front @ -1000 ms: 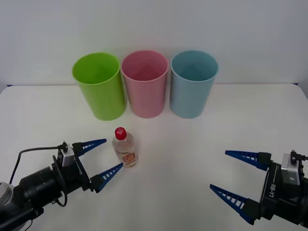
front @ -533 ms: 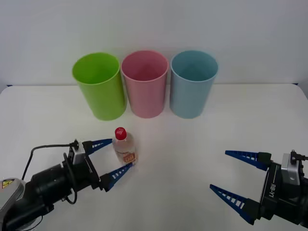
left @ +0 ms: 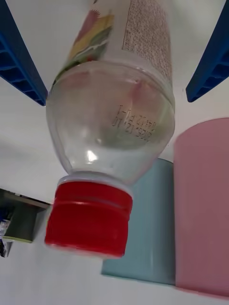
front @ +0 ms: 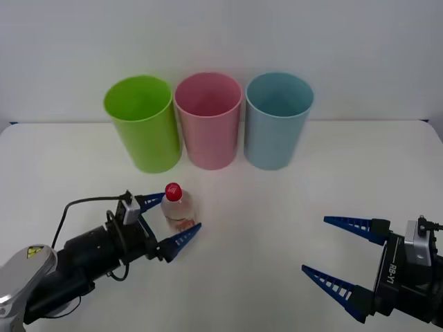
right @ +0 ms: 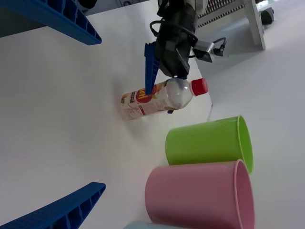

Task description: Grasp the object on the table and drop it into the matching bin: aluminum can to the light blue bin, PET bottle to the pink bin.

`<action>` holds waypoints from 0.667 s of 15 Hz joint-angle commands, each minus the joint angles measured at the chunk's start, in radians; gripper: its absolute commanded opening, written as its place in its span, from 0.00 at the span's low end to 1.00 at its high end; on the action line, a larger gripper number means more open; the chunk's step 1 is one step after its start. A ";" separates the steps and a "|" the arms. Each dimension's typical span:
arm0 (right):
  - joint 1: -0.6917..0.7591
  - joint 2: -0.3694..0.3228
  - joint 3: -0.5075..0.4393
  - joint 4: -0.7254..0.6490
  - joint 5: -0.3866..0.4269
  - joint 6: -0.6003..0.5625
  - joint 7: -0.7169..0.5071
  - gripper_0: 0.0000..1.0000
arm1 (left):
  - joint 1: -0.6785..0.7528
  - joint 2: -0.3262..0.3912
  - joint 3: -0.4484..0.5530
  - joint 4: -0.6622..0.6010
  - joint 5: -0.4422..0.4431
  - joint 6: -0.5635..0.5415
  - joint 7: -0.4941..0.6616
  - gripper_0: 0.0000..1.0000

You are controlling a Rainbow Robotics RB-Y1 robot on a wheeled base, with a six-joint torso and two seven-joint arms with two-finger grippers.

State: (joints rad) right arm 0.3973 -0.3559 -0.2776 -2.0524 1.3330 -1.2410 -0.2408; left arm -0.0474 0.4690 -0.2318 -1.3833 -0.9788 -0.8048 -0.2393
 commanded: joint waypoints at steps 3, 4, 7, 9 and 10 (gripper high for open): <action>0.000 0.000 0.000 0.000 0.000 0.000 0.000 1.00 | -0.023 -0.006 -0.004 0.027 -0.003 -0.002 -0.005 1.00; 0.000 0.000 0.000 0.000 0.000 0.000 0.000 1.00 | -0.026 -0.007 -0.007 0.026 -0.003 -0.002 -0.005 1.00; 0.000 0.000 0.000 0.000 0.000 0.000 0.000 1.00 | -0.026 -0.006 -0.007 0.026 -0.003 -0.001 -0.006 0.71; 0.000 0.000 0.000 0.000 0.000 0.000 0.000 1.00 | -0.026 -0.007 -0.012 0.026 -0.003 -0.001 -0.018 0.53; 0.000 0.000 0.000 0.000 0.000 0.000 0.000 1.00 | -0.026 -0.006 -0.012 0.026 -0.003 -0.001 -0.026 0.49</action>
State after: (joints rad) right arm 0.3973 -0.3559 -0.2776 -2.0524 1.3330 -1.2410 -0.2408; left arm -0.0737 0.4622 -0.2436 -1.3572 -0.9814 -0.8053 -0.2596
